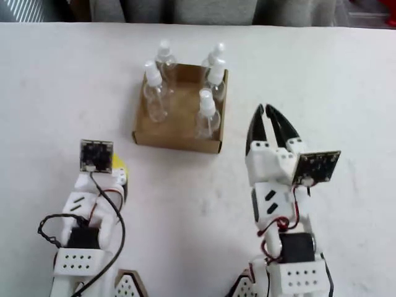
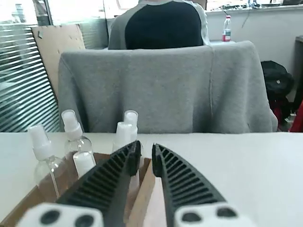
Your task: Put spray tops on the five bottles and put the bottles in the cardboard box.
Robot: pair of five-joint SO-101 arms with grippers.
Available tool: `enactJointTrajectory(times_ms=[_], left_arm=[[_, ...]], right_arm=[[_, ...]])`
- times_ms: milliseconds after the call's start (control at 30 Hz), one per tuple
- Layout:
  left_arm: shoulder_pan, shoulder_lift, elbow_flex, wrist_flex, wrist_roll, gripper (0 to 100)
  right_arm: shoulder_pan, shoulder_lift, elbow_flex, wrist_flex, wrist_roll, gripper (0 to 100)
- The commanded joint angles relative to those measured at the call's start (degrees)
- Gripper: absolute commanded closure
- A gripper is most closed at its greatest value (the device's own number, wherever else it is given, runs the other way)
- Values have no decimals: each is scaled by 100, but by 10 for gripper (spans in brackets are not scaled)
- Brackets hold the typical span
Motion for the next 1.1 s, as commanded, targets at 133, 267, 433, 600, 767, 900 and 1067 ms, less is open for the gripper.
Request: enactJointTrajectory(times_ms=[133,267,433,600,767,900,1067], left_arm=[[716,-75,-35,765,-730,977],[760,-75,-35,800,-826,977],[778,-84,-35,1020,-835,977],[778,-57,-35,1090,-835,977],[725,-57,-35,1204,-835,977],[725,-84,-35,1626,-826,976],[409,-84,-26,1653,-791,976]], right_arm=[[356,-1745,-97,2246,88,984],[242,-1613,-79,2765,88,983],[119,-1657,-62,3468,88,983],[136,-1657,659,3776,35,982],[171,-1675,1881,3785,35,982],[180,-1666,2110,3855,62,981],[136,-1648,2110,3987,70,981]])
